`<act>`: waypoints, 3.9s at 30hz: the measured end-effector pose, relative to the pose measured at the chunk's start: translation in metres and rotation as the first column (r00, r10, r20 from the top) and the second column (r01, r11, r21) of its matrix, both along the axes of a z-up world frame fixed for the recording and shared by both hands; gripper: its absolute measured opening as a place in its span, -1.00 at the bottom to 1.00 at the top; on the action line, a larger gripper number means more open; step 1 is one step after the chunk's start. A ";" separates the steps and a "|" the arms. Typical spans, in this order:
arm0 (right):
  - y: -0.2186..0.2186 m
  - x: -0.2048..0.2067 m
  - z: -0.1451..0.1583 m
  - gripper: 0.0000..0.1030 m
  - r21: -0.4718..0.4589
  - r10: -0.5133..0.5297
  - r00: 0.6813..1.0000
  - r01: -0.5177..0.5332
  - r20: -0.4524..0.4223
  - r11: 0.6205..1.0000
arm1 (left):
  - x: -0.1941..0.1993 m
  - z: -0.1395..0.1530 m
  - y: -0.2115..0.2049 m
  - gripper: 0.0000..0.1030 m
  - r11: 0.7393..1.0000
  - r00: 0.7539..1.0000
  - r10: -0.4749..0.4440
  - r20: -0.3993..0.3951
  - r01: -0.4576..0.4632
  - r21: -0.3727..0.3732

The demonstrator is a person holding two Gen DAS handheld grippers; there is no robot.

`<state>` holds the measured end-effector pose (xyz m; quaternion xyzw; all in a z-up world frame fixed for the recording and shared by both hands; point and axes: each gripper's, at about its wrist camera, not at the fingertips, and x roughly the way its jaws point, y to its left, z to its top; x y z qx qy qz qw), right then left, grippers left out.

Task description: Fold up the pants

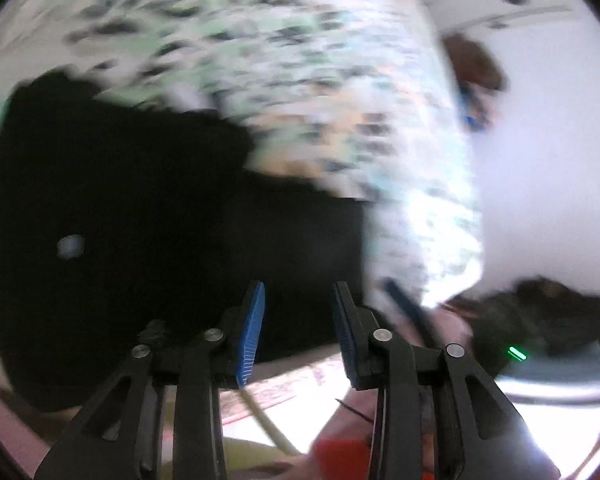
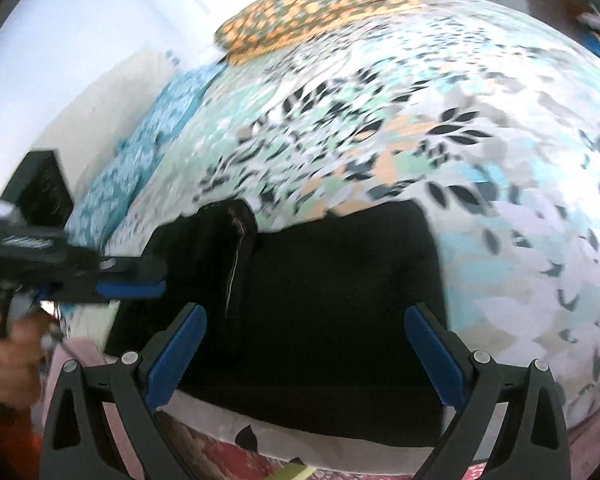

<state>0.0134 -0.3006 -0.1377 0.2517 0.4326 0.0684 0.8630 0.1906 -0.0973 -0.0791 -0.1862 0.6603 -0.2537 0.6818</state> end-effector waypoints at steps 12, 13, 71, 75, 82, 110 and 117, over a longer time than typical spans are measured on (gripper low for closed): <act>0.078 0.016 0.007 0.87 0.033 0.415 0.902 -0.421 0.118 0.906 | -0.005 0.039 0.188 0.71 0.850 0.843 0.355 0.405 -0.471 0.236; 0.089 0.019 0.003 0.86 0.026 0.457 0.884 -0.462 0.103 0.887 | -0.011 0.023 0.205 0.70 0.822 0.830 0.389 0.400 -0.509 0.256; -0.038 0.004 -0.035 -0.50 0.039 0.326 0.912 -0.327 -0.250 0.944 | -0.047 -0.049 0.187 0.59 0.816 0.880 0.283 0.382 -0.431 0.386; -0.056 0.002 -0.005 -0.21 -0.034 0.263 0.942 -0.275 -0.207 0.961 | -0.055 -0.036 0.147 0.60 0.846 0.883 0.143 0.446 -0.343 0.409; -0.021 0.052 0.062 -0.21 -0.143 0.308 0.951 -0.303 0.009 0.942 | -0.066 -0.042 0.079 0.61 0.861 0.886 -0.073 0.458 -0.176 0.477; 0.080 -0.036 0.027 -0.11 -0.368 0.461 0.879 -0.470 -0.117 0.802 | -0.079 -0.052 0.052 0.66 0.831 0.891 -0.180 0.416 -0.089 0.549; 0.075 -0.032 -0.007 -0.11 -0.298 0.451 0.858 -0.510 -0.247 0.807 | -0.076 -0.059 0.052 0.79 0.824 0.900 -0.184 0.395 -0.078 0.562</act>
